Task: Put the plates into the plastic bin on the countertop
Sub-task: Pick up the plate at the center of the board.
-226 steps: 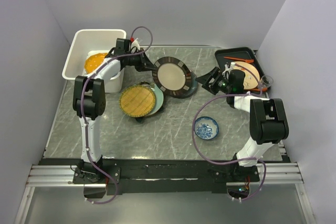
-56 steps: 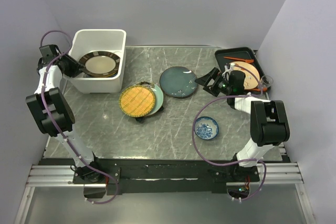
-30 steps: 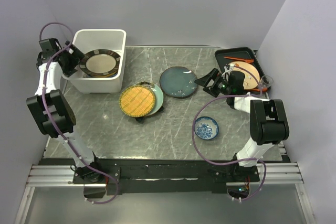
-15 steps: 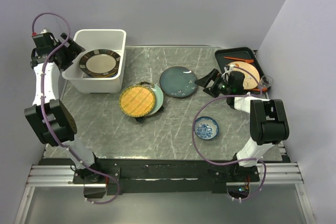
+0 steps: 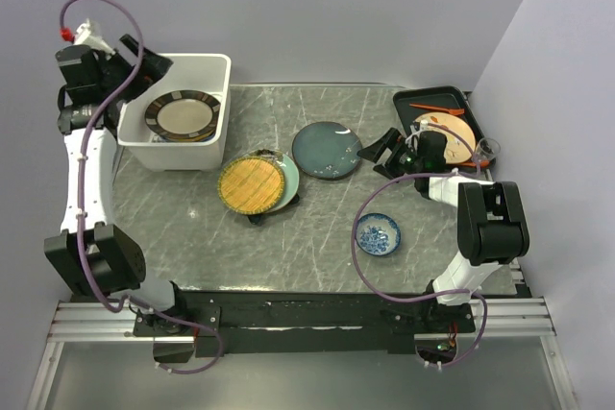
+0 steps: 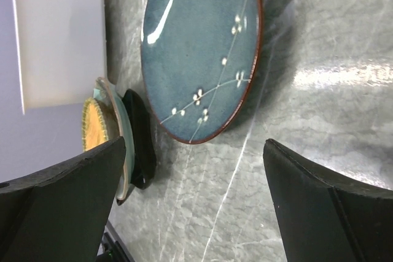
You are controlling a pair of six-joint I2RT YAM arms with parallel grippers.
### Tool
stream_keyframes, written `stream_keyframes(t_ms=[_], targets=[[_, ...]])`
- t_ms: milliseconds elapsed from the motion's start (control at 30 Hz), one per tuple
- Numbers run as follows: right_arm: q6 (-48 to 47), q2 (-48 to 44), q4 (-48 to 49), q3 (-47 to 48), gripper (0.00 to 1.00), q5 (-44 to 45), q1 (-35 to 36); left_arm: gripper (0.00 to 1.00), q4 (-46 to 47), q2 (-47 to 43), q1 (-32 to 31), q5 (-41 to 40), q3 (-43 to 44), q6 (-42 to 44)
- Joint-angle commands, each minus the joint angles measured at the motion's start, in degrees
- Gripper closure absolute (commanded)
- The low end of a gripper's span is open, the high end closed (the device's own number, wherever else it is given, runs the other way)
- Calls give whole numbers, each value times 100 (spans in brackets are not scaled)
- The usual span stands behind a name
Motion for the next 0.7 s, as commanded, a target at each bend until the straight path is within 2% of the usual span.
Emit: stream_keyframes(t_ms=[0,267,333,367,500,667], targets=[[-231,-220,-300,264,0,292,24,0,411,-158,-587,127,165,150],[-258,-72,-626,343,2,688,24,1,455,176,-1449,198,306,273],[-196,77,-539,379,5,644,24,1,490,246,-1485,232,280,273],[-118,131,-486,387,7,618,32,1,507,273,-1729,250,263,247],[-3,403,-328,519,19,486,50,1,525,431,-2029,224,219,247],[41,693,-397,782,25,547,182,1,552,589,-2398,180,174,255]])
